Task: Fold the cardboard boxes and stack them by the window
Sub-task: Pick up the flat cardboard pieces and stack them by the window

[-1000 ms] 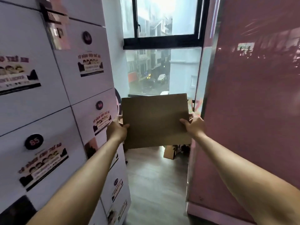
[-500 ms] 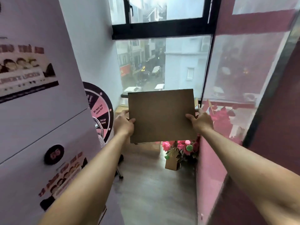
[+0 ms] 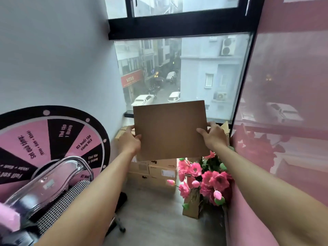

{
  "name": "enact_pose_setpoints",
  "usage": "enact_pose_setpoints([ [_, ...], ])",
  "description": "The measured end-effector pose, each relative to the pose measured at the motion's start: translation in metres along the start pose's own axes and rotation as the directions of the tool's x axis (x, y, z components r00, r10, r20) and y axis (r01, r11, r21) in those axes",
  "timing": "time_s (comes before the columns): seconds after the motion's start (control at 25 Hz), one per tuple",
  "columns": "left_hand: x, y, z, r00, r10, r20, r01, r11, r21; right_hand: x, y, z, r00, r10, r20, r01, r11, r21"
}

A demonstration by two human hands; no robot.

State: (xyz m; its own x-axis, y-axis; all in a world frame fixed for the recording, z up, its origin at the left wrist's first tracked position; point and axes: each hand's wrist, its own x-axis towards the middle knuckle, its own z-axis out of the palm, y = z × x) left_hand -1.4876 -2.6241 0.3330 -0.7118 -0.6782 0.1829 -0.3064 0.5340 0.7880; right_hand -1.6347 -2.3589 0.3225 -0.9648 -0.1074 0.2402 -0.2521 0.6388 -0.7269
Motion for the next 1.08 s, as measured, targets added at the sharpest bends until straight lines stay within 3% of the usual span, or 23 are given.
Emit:
enact_pose_setpoints([
  [0.2, 0.131, 0.001, 0.009, 0.992, -0.034, -0.12, 0.039, 0.999, 0.033, 0.133, -0.045, 0.075, 0.995, -0.065, 0.075, 0.062, 0.997, 0.041],
  [0.4, 0.242, -0.043, 0.038, 0.988, -0.104, -0.115, 0.111, 0.992, 0.052, 0.221, -0.059, 0.167, 0.986, -0.076, 0.15, 0.073, 0.997, 0.026],
  [0.72, 0.436, -0.063, 0.126, 0.996, -0.055, 0.063, 0.052, 0.997, 0.05, 0.353, -0.045, 0.259, 0.995, 0.093, 0.029, -0.092, 0.995, -0.047],
  [1.08, 0.55, -0.121, 0.288, 0.946, -0.148, 0.287, 0.114, 0.985, 0.132, 0.449, 0.069, 0.353, 0.937, 0.34, 0.076, -0.326, 0.933, -0.152],
])
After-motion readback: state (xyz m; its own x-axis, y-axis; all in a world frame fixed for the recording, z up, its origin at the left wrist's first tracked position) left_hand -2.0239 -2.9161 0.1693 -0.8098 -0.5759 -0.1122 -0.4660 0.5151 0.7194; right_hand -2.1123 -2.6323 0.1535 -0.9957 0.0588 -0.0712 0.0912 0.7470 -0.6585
